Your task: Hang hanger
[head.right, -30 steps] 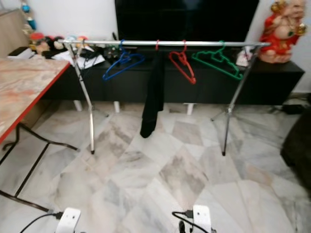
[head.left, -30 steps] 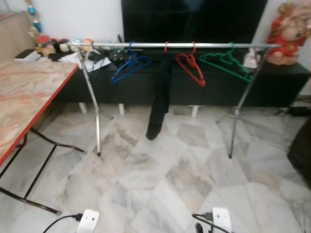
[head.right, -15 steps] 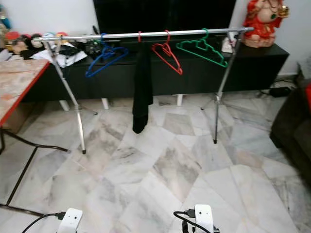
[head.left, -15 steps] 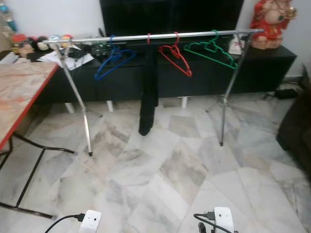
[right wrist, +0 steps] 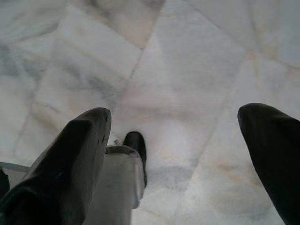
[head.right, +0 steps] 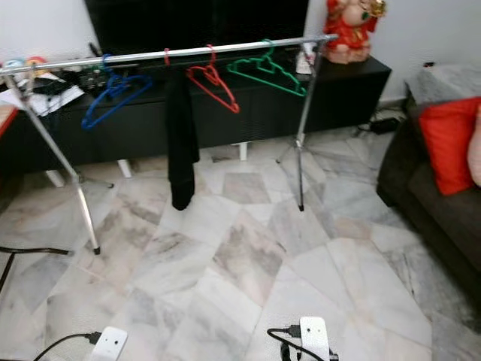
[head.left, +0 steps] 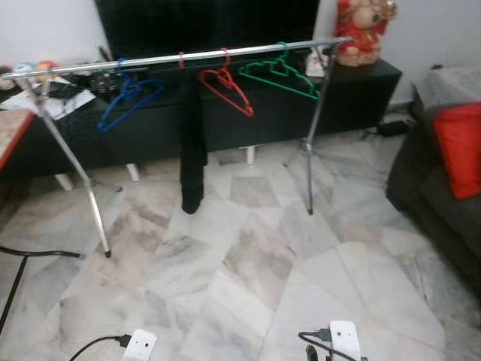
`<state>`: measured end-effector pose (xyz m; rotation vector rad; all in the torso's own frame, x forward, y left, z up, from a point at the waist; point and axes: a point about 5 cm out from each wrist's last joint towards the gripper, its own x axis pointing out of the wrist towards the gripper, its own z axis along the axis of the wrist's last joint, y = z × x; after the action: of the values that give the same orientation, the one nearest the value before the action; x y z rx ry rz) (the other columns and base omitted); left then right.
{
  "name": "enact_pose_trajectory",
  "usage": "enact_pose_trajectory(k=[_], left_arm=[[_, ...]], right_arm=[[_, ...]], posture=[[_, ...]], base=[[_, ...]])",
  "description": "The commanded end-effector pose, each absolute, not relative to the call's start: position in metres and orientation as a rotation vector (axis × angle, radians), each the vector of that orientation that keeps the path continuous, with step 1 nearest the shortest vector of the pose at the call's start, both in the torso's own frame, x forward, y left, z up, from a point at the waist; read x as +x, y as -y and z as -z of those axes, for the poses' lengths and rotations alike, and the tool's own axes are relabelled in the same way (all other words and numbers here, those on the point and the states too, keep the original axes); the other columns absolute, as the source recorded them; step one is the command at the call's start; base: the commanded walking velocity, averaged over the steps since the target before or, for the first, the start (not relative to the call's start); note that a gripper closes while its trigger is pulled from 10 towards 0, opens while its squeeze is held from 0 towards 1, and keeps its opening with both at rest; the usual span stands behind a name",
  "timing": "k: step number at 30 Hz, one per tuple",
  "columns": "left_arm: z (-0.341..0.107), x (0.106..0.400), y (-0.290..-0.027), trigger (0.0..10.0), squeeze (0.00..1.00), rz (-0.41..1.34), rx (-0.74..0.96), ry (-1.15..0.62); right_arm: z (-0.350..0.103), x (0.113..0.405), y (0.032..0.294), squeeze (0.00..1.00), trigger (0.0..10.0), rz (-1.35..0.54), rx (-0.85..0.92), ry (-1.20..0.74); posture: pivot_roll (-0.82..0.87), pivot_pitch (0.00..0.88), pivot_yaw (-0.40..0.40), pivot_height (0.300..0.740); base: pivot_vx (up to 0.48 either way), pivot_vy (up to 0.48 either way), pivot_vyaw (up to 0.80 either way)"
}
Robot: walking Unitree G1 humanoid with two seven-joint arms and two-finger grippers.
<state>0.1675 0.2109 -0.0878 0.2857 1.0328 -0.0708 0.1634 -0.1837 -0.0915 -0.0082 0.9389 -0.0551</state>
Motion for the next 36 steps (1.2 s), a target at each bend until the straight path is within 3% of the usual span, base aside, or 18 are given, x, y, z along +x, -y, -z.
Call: enact_pose_trajectory(k=[1, 36], left_arm=[[0.0899, 0.1621, -0.2127, 10.0, 0.0, 0.067, 0.281, -1.054], [0.0903, 0.1617, -0.2122, 10.0, 0.0, 0.05, 0.282, -1.056]], right_arm=[[0.0922, 0.1626, 0.1823, 0.0, 10.0, 0.052, -0.006, -0.948], [0.0903, 0.1671, 0.184, 0.0, 10.0, 0.033, -0.02, -0.944]], posture=[[-0.13, 0.0, 0.014, 0.727], [-0.13, 0.0, 0.011, 0.727]], base=[[0.0, 0.0, -0.64], [0.0, -0.061, -0.63]])
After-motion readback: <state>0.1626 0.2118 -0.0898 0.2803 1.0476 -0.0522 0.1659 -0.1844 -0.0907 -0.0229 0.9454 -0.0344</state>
